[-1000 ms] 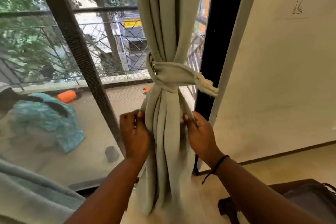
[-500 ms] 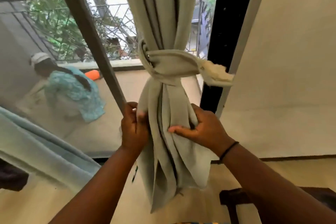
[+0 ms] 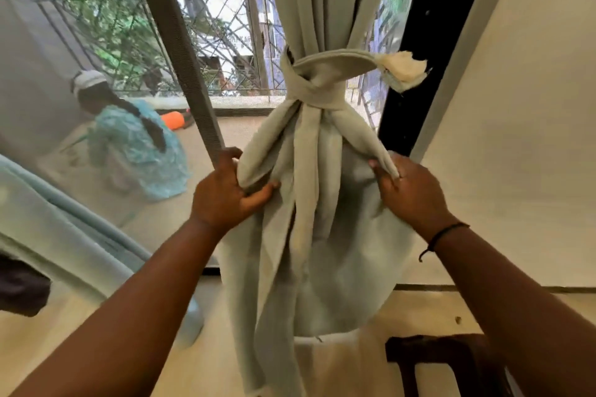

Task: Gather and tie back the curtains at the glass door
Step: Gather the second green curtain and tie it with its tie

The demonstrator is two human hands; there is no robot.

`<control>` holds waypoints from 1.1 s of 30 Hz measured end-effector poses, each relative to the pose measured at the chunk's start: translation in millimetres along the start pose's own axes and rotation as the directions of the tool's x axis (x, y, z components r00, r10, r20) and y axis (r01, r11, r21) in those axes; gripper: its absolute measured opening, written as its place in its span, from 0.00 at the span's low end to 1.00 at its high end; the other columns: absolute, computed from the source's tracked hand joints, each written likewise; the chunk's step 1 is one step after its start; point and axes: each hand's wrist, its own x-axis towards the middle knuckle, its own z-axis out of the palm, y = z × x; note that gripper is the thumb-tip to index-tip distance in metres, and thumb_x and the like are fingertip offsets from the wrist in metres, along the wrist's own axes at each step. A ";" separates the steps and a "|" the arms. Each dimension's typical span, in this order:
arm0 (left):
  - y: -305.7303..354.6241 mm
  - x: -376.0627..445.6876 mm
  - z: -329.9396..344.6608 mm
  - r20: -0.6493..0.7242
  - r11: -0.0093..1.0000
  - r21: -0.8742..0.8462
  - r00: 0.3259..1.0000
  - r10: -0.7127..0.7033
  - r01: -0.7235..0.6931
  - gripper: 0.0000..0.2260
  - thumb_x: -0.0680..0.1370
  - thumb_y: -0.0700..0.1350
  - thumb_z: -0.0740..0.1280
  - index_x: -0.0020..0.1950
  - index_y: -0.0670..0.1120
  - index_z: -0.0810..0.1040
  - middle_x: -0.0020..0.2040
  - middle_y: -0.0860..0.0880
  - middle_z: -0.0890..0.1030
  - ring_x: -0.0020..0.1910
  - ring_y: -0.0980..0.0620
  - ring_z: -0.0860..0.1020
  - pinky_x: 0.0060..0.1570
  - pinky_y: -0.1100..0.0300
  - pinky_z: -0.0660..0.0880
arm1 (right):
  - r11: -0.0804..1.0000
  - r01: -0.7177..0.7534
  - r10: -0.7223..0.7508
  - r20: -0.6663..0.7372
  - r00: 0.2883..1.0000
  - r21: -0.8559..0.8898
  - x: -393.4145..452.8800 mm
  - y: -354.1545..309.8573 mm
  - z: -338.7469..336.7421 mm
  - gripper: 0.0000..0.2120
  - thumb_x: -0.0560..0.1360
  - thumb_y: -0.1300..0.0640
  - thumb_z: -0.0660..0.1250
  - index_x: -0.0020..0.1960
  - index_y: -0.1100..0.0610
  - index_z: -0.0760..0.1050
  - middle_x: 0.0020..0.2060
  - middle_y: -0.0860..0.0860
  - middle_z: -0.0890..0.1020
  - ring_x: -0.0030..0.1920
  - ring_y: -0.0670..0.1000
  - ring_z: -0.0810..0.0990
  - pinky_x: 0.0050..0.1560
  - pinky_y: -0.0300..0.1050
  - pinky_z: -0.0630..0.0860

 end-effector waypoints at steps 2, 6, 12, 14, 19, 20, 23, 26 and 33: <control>-6.1 -14.0 12.4 -0.147 0.992 0.011 0.981 0.126 -0.126 0.32 0.65 0.61 0.72 0.57 0.46 0.61 0.52 0.47 0.69 0.48 0.40 0.76 0.45 0.48 0.75 | 0.965 -0.098 0.079 0.085 0.993 0.241 -11.8 -11.4 16.6 0.06 0.77 0.49 0.65 0.45 0.48 0.69 0.40 0.49 0.75 0.40 0.51 0.76 0.36 0.41 0.71; -11.3 -53.2 33.0 -0.357 0.967 0.086 0.899 0.254 -0.239 0.24 0.69 0.56 0.72 0.54 0.43 0.66 0.52 0.44 0.68 0.51 0.44 0.69 0.51 0.51 0.68 | 0.762 -0.286 0.054 0.382 0.922 0.582 -28.7 -23.0 41.8 0.29 0.69 0.61 0.74 0.63 0.47 0.65 0.54 0.49 0.77 0.53 0.44 0.78 0.54 0.42 0.78; 4.7 -58.7 54.9 0.362 0.991 -0.036 0.926 -0.105 0.127 0.23 0.74 0.63 0.64 0.62 0.50 0.73 0.59 0.48 0.77 0.57 0.48 0.76 0.57 0.52 0.74 | 0.745 -0.410 0.028 0.589 0.807 0.527 -25.8 -43.1 57.3 0.31 0.68 0.66 0.73 0.68 0.61 0.67 0.54 0.50 0.79 0.53 0.47 0.79 0.52 0.35 0.78; 1.7 -47.7 56.2 0.419 0.961 -0.185 0.901 -0.111 0.204 0.15 0.76 0.55 0.65 0.58 0.48 0.76 0.52 0.48 0.80 0.53 0.47 0.79 0.53 0.54 0.76 | 0.785 -0.394 0.063 0.572 0.818 0.478 -22.3 -53.8 57.6 0.20 0.70 0.69 0.68 0.61 0.62 0.74 0.49 0.53 0.81 0.49 0.51 0.80 0.46 0.35 0.78; -20.1 -42.0 47.0 0.395 0.736 -0.458 0.856 -0.333 0.498 0.07 0.82 0.45 0.58 0.55 0.46 0.74 0.44 0.50 0.77 0.47 0.50 0.76 0.48 0.56 0.73 | 0.879 -0.408 0.330 0.306 0.893 0.245 -21.0 -49.7 60.2 0.06 0.69 0.62 0.65 0.44 0.64 0.77 0.39 0.62 0.81 0.42 0.64 0.80 0.45 0.61 0.79; -26.2 -42.8 43.2 0.345 0.685 -0.504 0.850 -0.398 0.526 0.08 0.82 0.47 0.56 0.52 0.46 0.73 0.41 0.51 0.76 0.44 0.53 0.75 0.45 0.60 0.72 | 0.889 -0.411 0.362 0.239 0.901 0.204 -21.1 -44.1 55.5 0.06 0.70 0.62 0.65 0.45 0.63 0.77 0.40 0.62 0.81 0.43 0.64 0.80 0.46 0.60 0.78; -47.3 -49.5 24.5 0.147 0.767 -0.559 0.948 -0.281 0.314 0.12 0.82 0.49 0.56 0.41 0.49 0.70 0.34 0.52 0.71 0.35 0.63 0.71 0.32 0.71 0.65 | 0.918 -0.393 0.391 0.036 0.920 0.059 -21.2 -25.9 25.6 0.13 0.68 0.54 0.60 0.45 0.61 0.76 0.41 0.64 0.81 0.44 0.66 0.78 0.43 0.56 0.74; -82.5 -51.6 16.9 0.158 0.949 -0.316 0.986 0.044 0.009 0.21 0.74 0.69 0.55 0.37 0.51 0.68 0.28 0.51 0.72 0.29 0.58 0.71 0.29 0.62 0.67 | 0.927 -0.358 0.348 -0.096 0.933 -0.111 -19.2 -4.7 5.0 0.08 0.64 0.54 0.58 0.39 0.57 0.70 0.38 0.63 0.79 0.40 0.66 0.77 0.38 0.53 0.69; -91.2 -25.1 35.6 0.299 0.998 0.051 0.954 0.031 -0.048 0.19 0.70 0.62 0.54 0.43 0.49 0.75 0.35 0.47 0.80 0.35 0.42 0.79 0.36 0.53 0.76 | 0.894 -0.390 0.372 -0.118 0.921 -0.222 -22.6 11.6 9.9 0.11 0.66 0.57 0.64 0.45 0.61 0.74 0.40 0.61 0.78 0.41 0.64 0.76 0.38 0.51 0.69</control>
